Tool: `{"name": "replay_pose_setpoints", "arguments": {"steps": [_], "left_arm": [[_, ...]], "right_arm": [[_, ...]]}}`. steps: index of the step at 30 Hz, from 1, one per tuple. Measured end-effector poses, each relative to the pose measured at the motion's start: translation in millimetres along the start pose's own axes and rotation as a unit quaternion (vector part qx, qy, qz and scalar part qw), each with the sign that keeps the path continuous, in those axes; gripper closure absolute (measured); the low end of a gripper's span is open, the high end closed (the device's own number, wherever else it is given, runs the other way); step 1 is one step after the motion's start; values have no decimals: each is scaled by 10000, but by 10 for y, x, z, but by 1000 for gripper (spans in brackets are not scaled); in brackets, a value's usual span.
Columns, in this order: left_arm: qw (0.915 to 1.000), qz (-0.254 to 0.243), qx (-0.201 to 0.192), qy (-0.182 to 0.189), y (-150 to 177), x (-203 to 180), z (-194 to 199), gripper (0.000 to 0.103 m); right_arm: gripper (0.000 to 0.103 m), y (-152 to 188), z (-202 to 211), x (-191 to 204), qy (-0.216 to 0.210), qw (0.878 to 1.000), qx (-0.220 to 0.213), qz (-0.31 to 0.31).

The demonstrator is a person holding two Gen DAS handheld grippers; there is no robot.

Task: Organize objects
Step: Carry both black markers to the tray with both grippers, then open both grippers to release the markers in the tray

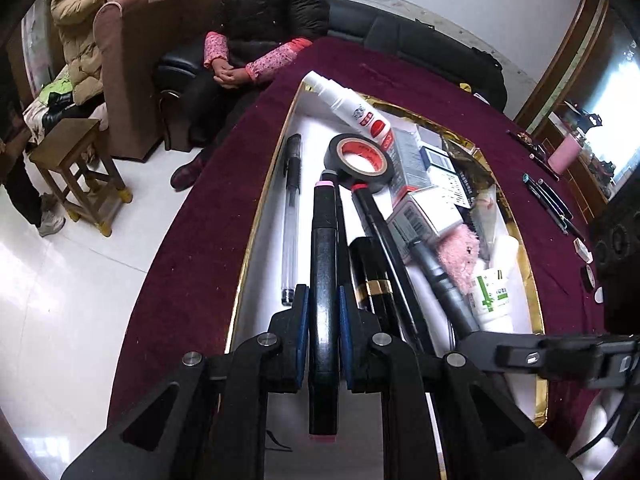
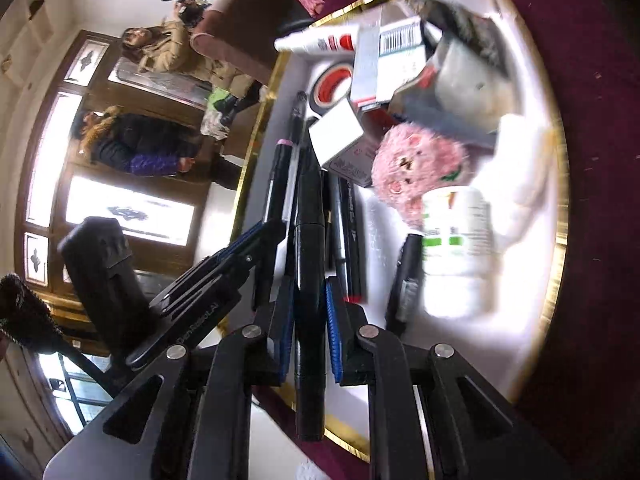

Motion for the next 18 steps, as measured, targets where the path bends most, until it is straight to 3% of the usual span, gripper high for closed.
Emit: {"name": "replay_pose_setpoints", "arguments": {"steps": [8,14,18], "left_arm": [[9999,44,-86,142,-47,42,6,91],[9995,166,-96,234,-70,68,30,90],[9990,247,-138,350,-81,67,78,90]], "right_arm": [[88,-21,-191,4,313,9995,56,-5],[84,-53,-163,-8,612,9980,-56,117],[81,-79,-57,39,570,9979,-175,254]]}}
Point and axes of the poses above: each gripper's, at about its wrist camera, not at the fingertips, and z roughly against the way its jaws point, x to its left, y to its underside, the point moved 6 cm from there along -z, roughly the way its jaws point, and after that the axes turned 4 degrees about -y, right-handed, at the moved point
